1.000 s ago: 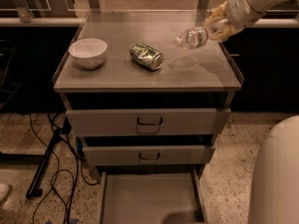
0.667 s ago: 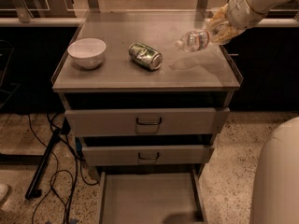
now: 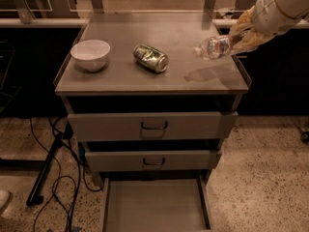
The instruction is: Place water bottle into bottom drawer
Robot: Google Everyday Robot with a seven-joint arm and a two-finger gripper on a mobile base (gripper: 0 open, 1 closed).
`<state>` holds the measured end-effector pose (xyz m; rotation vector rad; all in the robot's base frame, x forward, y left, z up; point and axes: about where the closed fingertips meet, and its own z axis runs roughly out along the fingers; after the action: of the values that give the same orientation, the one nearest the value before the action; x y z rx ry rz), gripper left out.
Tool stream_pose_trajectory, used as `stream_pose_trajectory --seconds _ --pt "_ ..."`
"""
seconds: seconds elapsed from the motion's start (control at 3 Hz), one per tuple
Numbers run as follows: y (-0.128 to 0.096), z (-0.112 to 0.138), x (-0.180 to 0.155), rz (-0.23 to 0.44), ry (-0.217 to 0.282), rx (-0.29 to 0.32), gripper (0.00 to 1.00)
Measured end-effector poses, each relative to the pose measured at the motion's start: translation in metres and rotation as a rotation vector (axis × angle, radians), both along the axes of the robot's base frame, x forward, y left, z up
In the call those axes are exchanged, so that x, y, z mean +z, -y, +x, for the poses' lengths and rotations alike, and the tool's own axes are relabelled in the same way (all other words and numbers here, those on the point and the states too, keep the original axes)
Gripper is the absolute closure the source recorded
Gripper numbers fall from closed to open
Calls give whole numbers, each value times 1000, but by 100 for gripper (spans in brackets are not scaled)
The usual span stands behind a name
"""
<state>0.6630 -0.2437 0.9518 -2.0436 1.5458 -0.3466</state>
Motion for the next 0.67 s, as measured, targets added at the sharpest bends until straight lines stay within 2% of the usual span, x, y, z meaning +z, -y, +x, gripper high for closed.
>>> stream_pose_trajectory --seconds 0.33,0.67 --pt "6 -28 3 -4 -4 -20 100" --pt "6 -69 4 20 -29 -38 100"
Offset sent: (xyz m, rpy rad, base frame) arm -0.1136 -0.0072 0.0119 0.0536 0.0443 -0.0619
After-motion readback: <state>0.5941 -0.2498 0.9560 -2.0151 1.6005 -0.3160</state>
